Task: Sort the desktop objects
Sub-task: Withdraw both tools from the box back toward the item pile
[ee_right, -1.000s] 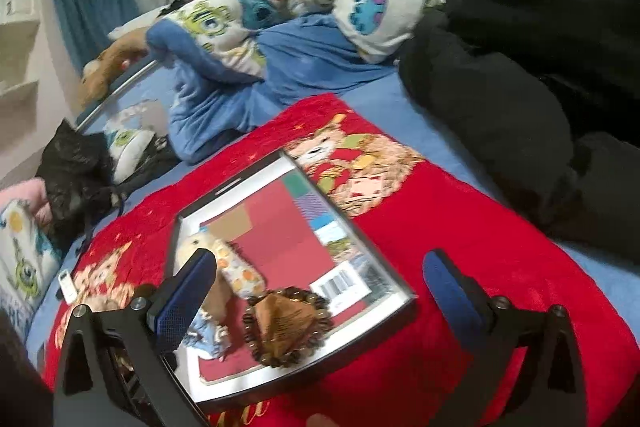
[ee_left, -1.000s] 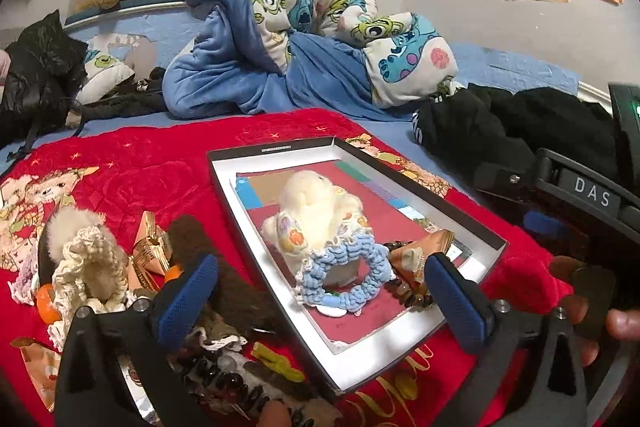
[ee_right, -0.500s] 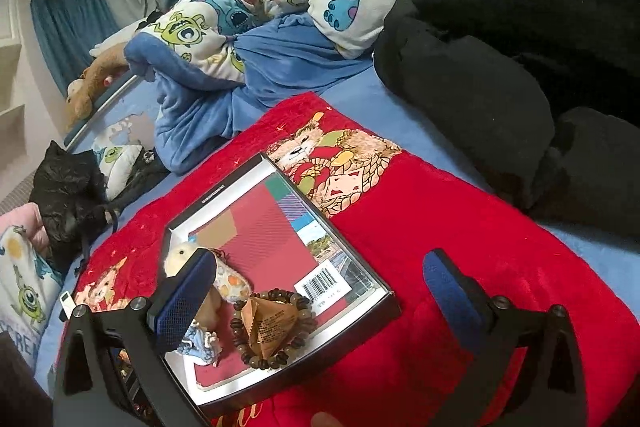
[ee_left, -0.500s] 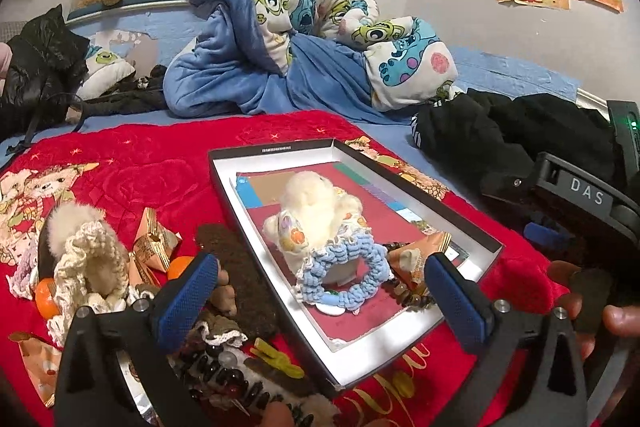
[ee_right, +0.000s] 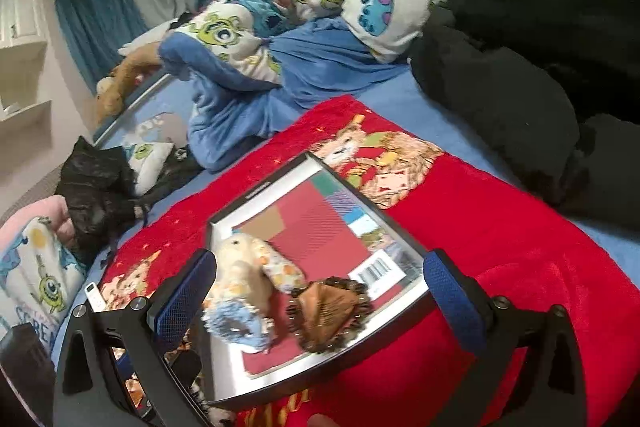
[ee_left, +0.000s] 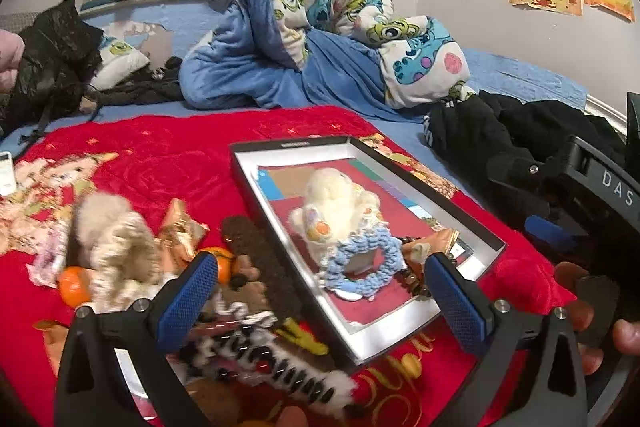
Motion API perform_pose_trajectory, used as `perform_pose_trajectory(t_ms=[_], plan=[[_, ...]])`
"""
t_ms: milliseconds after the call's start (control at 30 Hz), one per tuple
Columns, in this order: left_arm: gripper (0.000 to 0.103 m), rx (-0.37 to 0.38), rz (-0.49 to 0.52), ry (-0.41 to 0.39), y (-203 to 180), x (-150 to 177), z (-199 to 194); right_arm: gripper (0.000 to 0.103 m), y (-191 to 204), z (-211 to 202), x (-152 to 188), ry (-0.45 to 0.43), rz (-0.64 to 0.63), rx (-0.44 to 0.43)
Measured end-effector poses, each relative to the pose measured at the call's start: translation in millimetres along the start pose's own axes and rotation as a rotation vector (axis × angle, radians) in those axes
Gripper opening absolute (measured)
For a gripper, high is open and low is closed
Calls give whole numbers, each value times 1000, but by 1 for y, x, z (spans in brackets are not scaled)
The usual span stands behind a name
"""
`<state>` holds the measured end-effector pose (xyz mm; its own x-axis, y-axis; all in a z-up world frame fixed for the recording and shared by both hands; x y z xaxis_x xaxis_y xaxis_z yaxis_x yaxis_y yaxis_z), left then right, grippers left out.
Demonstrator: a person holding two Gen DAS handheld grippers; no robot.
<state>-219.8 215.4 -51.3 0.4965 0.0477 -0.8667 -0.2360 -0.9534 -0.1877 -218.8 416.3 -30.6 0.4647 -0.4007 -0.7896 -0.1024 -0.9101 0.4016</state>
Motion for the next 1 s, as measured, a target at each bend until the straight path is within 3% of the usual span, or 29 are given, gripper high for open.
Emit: perform_pose_trajectory(t_ms=[333, 667, 1000], plan=[[103, -145, -4, -35, 68, -19, -66, 103, 40, -18, 8, -26, 40, -89], [103, -267, 16, -62, 134, -31, -136, 103, 132, -21, 52, 4, -178, -180], [103, -283, -23, -23, 157, -4, -127, 103, 160, -24, 75, 24, -272, -219]])
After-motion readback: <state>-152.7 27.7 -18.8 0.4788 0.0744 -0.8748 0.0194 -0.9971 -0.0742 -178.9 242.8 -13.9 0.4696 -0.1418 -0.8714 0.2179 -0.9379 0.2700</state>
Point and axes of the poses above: each gripper's, at about its wrist camera, not at the fingertips, and z roughly the way its jaws point, y to its left, x to its underside, the point moved 10 cm from there along z, roughly the way its jaws point, and after that the axes turned 2 degrees about -z, right-handed, at the moved point
